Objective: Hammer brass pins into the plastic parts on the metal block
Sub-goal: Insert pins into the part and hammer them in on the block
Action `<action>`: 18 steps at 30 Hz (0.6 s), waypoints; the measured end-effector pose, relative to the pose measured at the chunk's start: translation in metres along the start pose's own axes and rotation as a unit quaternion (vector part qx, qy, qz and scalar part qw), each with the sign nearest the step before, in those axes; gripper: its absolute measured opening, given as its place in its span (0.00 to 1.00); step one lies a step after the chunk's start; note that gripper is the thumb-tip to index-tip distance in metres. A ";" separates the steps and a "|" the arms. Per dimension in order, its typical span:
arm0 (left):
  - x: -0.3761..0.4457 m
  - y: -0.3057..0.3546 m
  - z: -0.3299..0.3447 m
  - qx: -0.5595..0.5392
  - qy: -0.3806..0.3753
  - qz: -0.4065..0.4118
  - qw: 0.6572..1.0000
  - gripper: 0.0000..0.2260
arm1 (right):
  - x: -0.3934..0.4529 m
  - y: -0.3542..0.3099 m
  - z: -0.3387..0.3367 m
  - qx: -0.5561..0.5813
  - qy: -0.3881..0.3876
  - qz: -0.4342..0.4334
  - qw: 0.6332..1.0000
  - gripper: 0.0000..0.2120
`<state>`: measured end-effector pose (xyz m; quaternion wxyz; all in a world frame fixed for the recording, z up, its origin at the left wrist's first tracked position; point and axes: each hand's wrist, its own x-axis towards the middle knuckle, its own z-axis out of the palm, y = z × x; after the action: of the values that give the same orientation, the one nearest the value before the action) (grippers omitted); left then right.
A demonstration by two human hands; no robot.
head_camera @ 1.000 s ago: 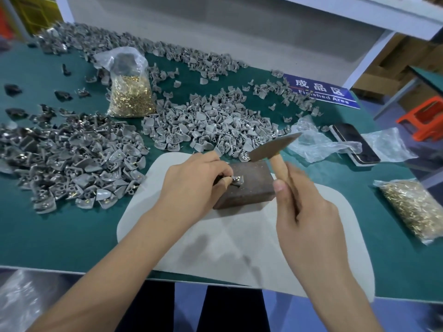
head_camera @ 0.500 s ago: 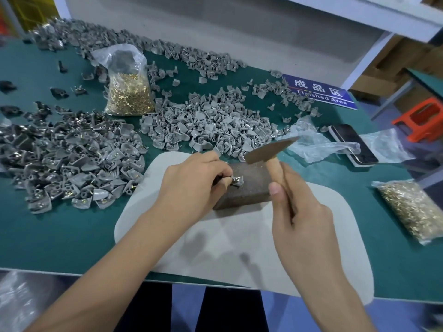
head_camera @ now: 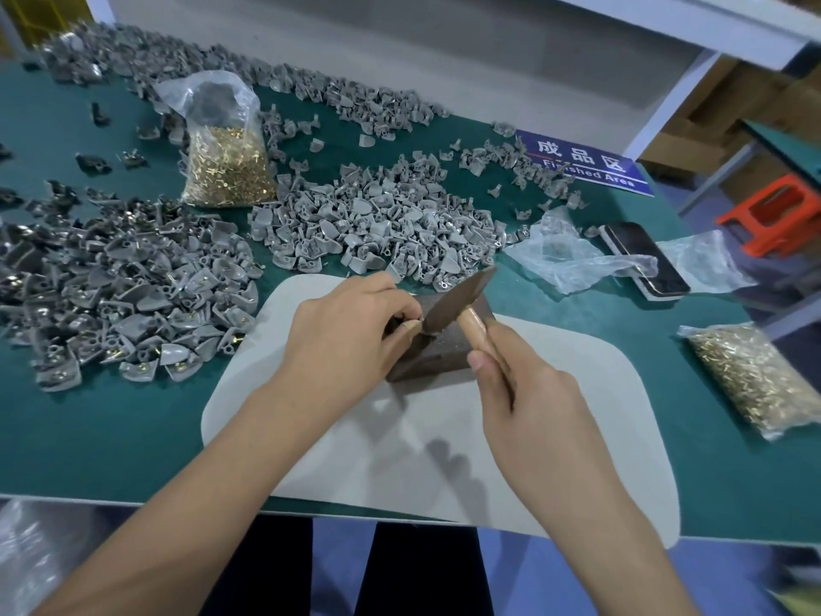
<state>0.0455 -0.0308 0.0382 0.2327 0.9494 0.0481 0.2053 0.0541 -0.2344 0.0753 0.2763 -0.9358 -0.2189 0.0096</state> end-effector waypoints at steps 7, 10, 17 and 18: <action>-0.002 0.000 0.002 -0.008 -0.007 -0.006 1.000 0.03 | 0.000 0.003 0.001 0.029 0.007 -0.006 1.000 0.02; -0.004 0.000 0.005 -0.034 -0.012 -0.027 0.999 0.03 | 0.004 0.010 0.003 0.037 0.010 -0.010 0.999 0.04; -0.002 0.001 0.009 -0.149 -0.035 -0.047 0.987 0.02 | 0.031 0.032 0.002 0.190 0.026 0.044 0.981 0.08; -0.002 0.001 0.008 -0.154 -0.038 -0.048 0.986 0.02 | 0.032 0.033 0.002 0.203 0.016 0.046 0.978 0.09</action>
<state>0.0475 -0.0357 0.0314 0.3872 0.9060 0.0527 0.1629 0.0962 -0.2448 0.0592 0.4633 -0.8692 -0.1647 0.0513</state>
